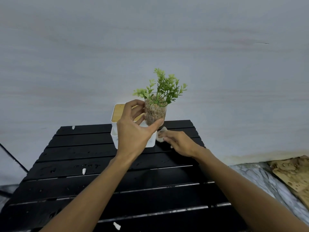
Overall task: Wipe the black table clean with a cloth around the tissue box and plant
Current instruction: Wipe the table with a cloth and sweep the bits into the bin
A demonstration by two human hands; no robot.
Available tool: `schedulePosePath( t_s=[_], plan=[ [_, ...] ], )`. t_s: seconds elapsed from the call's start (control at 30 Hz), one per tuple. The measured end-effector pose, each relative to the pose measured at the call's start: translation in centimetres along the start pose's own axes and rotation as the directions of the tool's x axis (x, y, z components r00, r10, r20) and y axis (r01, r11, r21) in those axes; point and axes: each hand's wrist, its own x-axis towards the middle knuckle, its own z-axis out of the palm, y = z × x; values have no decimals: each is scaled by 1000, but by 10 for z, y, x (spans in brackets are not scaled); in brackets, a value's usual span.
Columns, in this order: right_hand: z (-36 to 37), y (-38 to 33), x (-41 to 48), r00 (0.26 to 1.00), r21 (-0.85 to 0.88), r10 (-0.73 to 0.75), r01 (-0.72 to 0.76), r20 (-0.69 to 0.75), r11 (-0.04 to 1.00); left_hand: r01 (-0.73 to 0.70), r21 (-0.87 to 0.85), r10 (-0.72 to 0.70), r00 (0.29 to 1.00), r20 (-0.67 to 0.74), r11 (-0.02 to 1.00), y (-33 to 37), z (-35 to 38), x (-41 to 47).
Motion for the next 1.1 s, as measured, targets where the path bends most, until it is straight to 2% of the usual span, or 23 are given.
schedulePosePath(
  t_s=[0.2,0.27,0.37,0.43,0.5,0.57,0.63,0.73,0.83,0.97,1.1],
  plan=[
    [-12,-24,-59,999,121,44,-46,20,992,5,-27,-6,999,-42,1000,9,6,-3],
    [-20,-33,-71,993,214,112,-101,-37,972,-20,-20,19,998,-54,1000,12,7,-5],
    [-29,-35,-70,952,330,233,-159,-198,930,-50,-5,50,996,-76,999,11,8,-13],
    [-30,-26,-56,899,321,303,-199,-317,926,-48,4,48,996,-81,999,8,9,-18],
    [-24,-9,-40,859,269,352,-263,-372,927,-51,16,52,995,-80,999,4,11,-21],
    [-14,3,-26,870,213,348,-288,-349,934,-53,24,55,996,-73,998,0,12,-24],
    [-6,7,-19,918,128,282,-255,-278,958,-58,29,59,997,-55,998,-4,12,-24],
    [-2,2,-27,979,7,149,-149,-141,989,-54,23,54,998,-24,998,-9,12,-24],
    [-4,-15,-50,999,-46,19,-21,-29,999,-35,16,35,999,-4,999,-12,16,-24],
    [-3,-40,-84,997,31,-52,50,52,998,-1,-19,2,1000,21,1000,-16,31,-26],
    [-12,-61,-120,998,162,41,-34,-40,986,72,-62,-67,995,77,996,-21,56,-22]
  ],
)
